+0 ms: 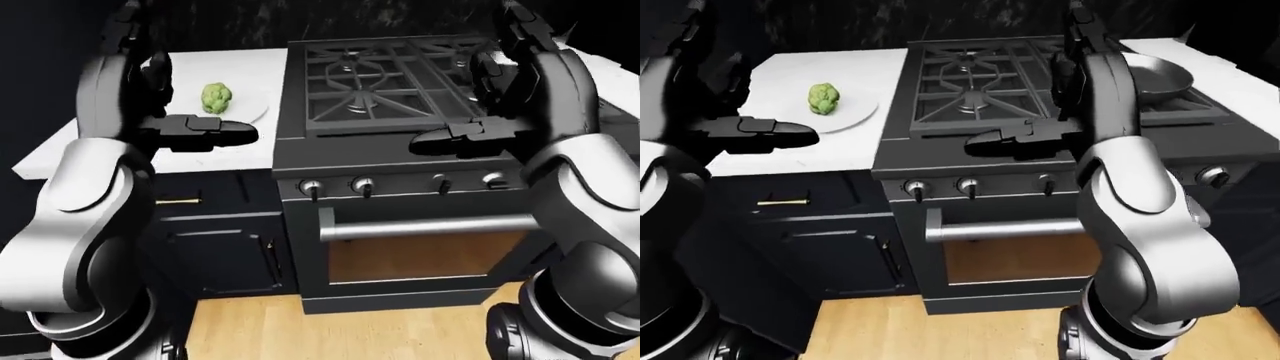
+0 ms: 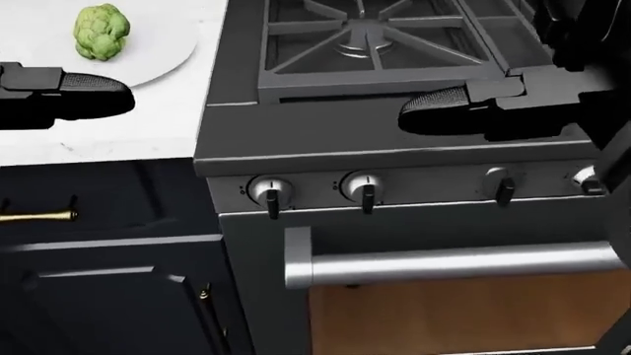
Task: Pick the broccoli from the plate and place it in the pan.
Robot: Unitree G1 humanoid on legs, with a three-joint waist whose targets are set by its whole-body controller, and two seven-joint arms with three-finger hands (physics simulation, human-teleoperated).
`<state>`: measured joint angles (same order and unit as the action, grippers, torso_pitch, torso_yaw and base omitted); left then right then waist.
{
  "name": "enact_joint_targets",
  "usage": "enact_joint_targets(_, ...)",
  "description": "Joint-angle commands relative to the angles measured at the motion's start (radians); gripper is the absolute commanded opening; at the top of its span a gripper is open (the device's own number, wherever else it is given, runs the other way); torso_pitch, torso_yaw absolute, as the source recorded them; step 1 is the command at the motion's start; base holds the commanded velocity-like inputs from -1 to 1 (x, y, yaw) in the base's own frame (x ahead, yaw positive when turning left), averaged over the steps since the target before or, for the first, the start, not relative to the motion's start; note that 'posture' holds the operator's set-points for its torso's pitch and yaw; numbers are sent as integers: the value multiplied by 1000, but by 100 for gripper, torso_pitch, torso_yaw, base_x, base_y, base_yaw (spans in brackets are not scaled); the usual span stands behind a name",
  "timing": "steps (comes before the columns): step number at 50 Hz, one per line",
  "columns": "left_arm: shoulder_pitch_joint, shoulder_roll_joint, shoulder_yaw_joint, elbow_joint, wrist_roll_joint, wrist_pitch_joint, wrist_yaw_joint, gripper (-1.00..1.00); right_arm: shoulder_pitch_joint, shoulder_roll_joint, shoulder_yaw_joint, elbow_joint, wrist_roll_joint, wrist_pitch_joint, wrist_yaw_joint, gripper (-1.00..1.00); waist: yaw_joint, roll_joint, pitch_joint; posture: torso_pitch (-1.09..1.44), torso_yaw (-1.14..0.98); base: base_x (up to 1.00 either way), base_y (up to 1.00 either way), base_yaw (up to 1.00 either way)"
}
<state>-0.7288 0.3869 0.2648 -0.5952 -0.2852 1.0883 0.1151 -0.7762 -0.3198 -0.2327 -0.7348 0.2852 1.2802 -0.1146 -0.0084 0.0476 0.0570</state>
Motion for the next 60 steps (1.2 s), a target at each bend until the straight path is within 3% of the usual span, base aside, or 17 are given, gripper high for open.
enact_joint_targets(1,-16,10,12,-3,7,-13,4,100,-23,-4,0,-14,3,-17,3,100,-3,39,-70,0,0,9,11,0)
enact_joint_targets(2,-12,10,10,4,9,-23,2,100,-23,-4,1,-13,2,-18,3,100,13,-12,-33,0,0,11,14,0)
enact_joint_targets(3,-13,10,10,3,9,-22,2,100,-22,-4,3,-13,1,-19,3,100,16,1,-23,0,0,11,15,0)
enact_joint_targets(8,-11,10,11,1,9,-22,1,100,-18,-3,3,-13,0,-22,5,100,17,-40,-28,0,0,11,15,0)
enact_joint_targets(12,-11,10,12,1,8,-21,0,100,-18,-1,4,-16,-1,-19,5,100,7,-128,-34,0,0,12,15,0)
enact_joint_targets(13,-11,10,12,0,8,-21,0,100,-18,-1,4,-18,-1,-17,5,100,6,-93,-34,0,0,12,18,0)
enact_joint_targets(15,-9,10,11,3,9,-26,0,100,-19,0,3,-18,0,-16,6,100,6,-107,-46,0,0,11,17,0)
enact_joint_targets(22,-13,11,15,-6,5,-12,2,100,-19,0,4,-17,-2,-18,7,100,5,-56,-32,0,0,13,24,0)
enact_joint_targets(27,-12,13,15,-2,4,-16,2,100,-19,2,8,-18,-4,-17,7,100,-16,42,-59,0,0,15,29,0)
enact_joint_targets(30,-14,12,13,-2,4,-15,3,100,-21,1,8,-18,-5,-14,8,100,-1,24,-28,0,0,15,28,0)
enact_joint_targets(41,-11,12,11,4,8,-25,-1,100,-19,3,10,-16,-9,-21,12,100,22,-97,-48,0,0,15,25,0)
enact_joint_targets(44,-7,12,13,5,9,-28,-2,100,-16,4,14,-15,-13,-25,12,100,13,-49,-16,0,0,9,1,0)
enact_joint_targets(47,-9,11,12,-1,8,-21,0,100,-20,5,10,-17,-14,-21,13,100,6,-29,-43,0,0,1,0,0)
enact_joint_targets(53,-3,9,10,3,12,-32,-2,100,-19,-7,26,-1,-32,-26,17,100,9,-43,-32,0,0,0,0,0)
enact_joint_targets(56,-4,8,10,3,13,-30,-2,100,-23,7,25,-4,-36,-17,23,100,11,-22,-72,0,0,-64,0,0)
enact_joint_targets(58,-4,7,9,6,15,-33,-2,100,-27,8,18,-9,-36,-21,27,100,17,-12,-24,0,0,-35,0,0)
enact_joint_targets(60,-4,6,8,8,15,-36,-4,100,-24,9,22,-4,-39,-28,27,100,9,-25,-42,0,0,0,0,0)
